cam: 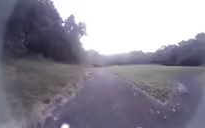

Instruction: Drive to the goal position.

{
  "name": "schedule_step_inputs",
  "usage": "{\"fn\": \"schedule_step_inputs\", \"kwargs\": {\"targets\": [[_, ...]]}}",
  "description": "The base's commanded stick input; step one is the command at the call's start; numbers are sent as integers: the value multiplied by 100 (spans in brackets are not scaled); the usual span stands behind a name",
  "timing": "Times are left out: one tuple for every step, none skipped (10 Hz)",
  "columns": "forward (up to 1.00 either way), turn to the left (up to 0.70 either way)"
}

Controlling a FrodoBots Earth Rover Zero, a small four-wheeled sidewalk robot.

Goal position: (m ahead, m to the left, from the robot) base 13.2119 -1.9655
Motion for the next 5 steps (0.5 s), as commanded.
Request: {"fn": "schedule_step_inputs", "kwargs": {"targets": [[70, 0], [70, 0], [70, 0], [70, -31], [70, -32]]}}
